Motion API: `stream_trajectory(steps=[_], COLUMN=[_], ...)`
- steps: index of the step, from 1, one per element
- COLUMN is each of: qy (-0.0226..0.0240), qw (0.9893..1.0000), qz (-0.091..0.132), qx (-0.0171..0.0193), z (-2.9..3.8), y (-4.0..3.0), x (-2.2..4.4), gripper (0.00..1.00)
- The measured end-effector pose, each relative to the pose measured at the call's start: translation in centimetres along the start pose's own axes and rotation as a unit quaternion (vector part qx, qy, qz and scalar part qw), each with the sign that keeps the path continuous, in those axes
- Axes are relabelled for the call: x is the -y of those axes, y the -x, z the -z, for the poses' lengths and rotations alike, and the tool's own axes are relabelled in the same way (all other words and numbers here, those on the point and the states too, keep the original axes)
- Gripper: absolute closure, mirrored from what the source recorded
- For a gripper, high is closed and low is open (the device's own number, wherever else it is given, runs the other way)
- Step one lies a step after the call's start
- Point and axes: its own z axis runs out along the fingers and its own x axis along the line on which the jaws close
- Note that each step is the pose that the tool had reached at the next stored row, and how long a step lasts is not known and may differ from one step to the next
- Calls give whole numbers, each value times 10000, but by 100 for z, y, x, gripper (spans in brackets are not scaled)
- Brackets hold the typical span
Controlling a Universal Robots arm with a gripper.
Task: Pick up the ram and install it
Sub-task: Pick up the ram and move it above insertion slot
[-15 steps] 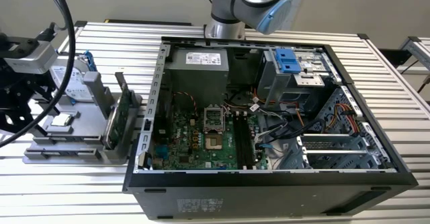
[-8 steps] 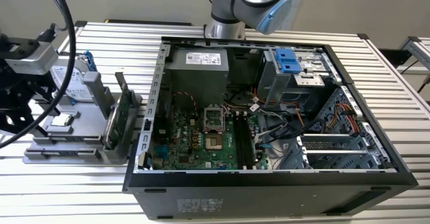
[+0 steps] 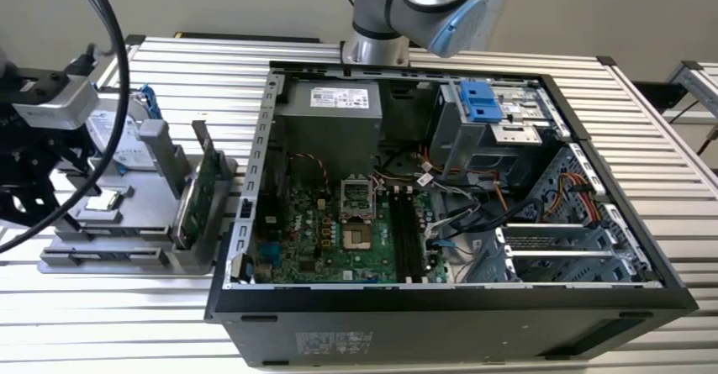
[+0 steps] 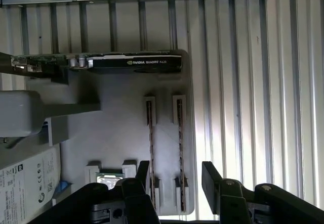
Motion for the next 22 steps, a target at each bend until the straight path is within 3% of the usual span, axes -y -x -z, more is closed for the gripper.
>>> stream_trajectory(steps=[10,22], qy=[-71,-73], qw=[10000,10000], qz=[2,2], qx=[19,23], z=[-80,-152], y=[0,0], x=[3,5], gripper=[0,0])
